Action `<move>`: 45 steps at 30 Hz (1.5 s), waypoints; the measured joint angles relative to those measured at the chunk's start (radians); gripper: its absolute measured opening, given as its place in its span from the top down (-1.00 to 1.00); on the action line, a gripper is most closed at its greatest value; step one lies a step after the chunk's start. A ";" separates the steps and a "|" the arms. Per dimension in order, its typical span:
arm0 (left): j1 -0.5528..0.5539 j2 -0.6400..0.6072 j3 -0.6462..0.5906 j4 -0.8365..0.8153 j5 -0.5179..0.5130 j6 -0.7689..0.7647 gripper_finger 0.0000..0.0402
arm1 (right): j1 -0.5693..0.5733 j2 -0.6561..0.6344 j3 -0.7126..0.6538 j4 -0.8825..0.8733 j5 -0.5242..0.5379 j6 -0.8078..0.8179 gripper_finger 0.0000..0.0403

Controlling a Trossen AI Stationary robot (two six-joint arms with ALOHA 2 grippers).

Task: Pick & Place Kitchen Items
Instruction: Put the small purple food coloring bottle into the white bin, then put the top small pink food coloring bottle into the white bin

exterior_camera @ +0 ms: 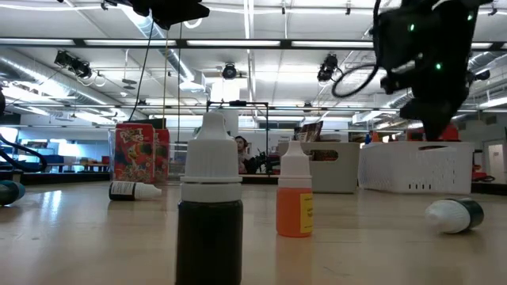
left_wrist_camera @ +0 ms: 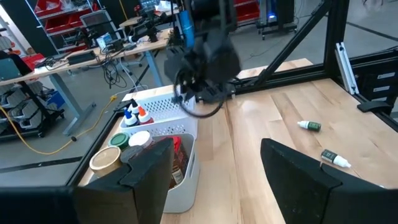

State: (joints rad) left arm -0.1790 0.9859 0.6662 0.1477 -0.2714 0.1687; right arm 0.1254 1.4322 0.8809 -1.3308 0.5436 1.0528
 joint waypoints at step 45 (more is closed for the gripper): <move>-0.045 0.166 0.001 -0.319 0.078 -0.393 -0.25 | -0.018 -0.001 0.086 1.074 0.058 -0.777 0.07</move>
State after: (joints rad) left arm -0.2241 1.1516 0.6670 -0.1718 -0.1932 -0.2248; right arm 0.1075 1.4315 0.9668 -0.2569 0.6016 0.2760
